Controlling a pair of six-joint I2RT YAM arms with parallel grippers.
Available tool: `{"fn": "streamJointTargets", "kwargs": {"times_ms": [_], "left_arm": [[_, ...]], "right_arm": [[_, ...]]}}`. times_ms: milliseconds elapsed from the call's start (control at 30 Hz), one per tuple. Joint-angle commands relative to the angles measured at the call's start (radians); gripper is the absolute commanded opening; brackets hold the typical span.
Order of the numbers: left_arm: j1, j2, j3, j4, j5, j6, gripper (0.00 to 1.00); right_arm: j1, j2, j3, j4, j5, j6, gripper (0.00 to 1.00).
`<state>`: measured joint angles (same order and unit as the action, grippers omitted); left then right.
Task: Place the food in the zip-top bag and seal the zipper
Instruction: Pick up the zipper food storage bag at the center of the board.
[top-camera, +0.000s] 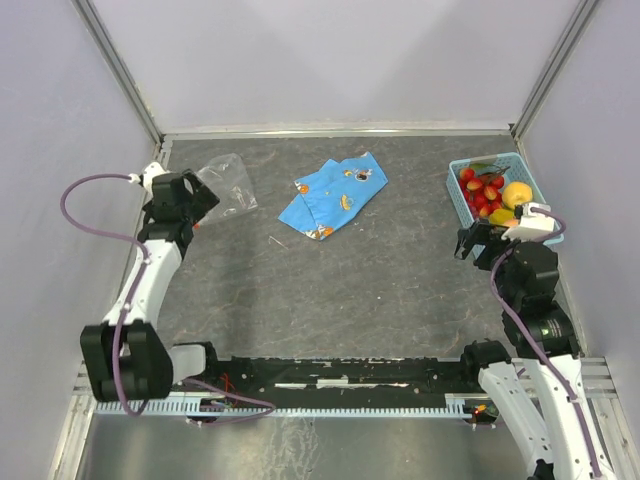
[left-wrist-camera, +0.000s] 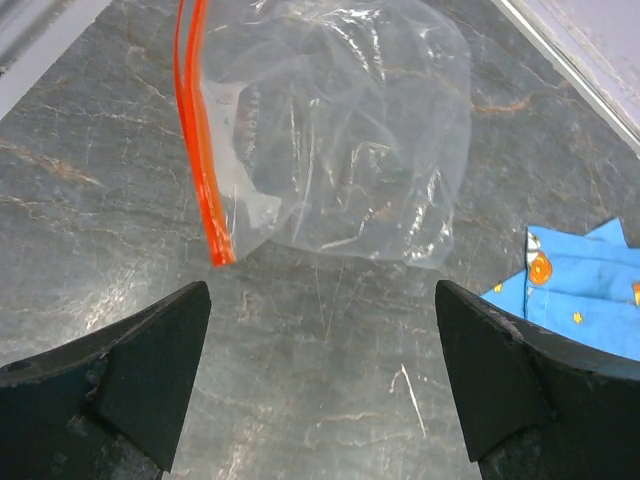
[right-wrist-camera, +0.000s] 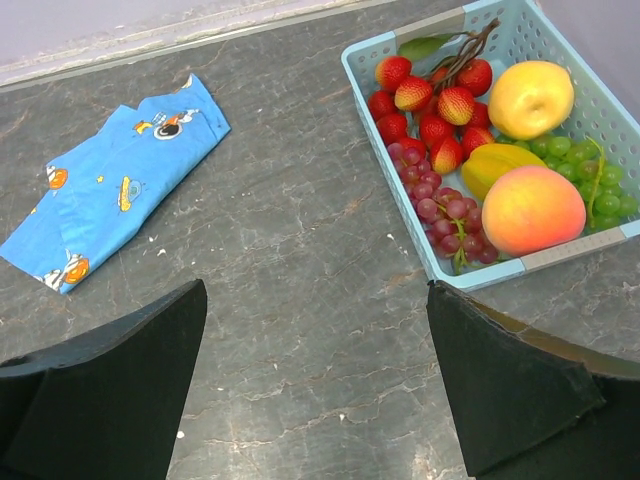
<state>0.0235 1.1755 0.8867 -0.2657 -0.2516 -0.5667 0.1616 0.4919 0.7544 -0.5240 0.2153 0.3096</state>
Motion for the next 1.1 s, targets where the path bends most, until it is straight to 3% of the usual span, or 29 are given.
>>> {"fn": "streamJointTargets", "kwargs": {"times_ms": [0, 233, 533, 633, 833, 1067], "left_arm": [[0.123, 0.13, 0.067, 0.11, 0.125, -0.108, 1.0], [0.321, 0.375, 0.133, 0.211, 0.364, -0.205, 0.92], [0.377, 0.611, 0.261, 0.251, 0.437, -0.222, 0.84], [0.379, 0.653, 0.281, 0.268, 0.465, -0.221, 0.69], [0.38, 0.623, 0.278, 0.285, 0.47, -0.177, 0.31], [0.376, 0.503, 0.255, 0.246, 0.489, -0.078, 0.04]], "right_arm": [[0.007, -0.024, -0.015, 0.068, -0.014, -0.027, 0.99], [0.029, -0.045, -0.037, 0.062, -0.013, -0.022, 0.99], [0.029, -0.021, -0.037, 0.062, -0.007, -0.032, 0.99], [0.029, -0.004, -0.026, 0.057, -0.008, -0.036, 0.99], [0.029, 0.033, -0.009, 0.058, -0.015, -0.039, 0.99], [0.029, 0.066, 0.0, 0.091, -0.08, -0.016, 0.99]]}}
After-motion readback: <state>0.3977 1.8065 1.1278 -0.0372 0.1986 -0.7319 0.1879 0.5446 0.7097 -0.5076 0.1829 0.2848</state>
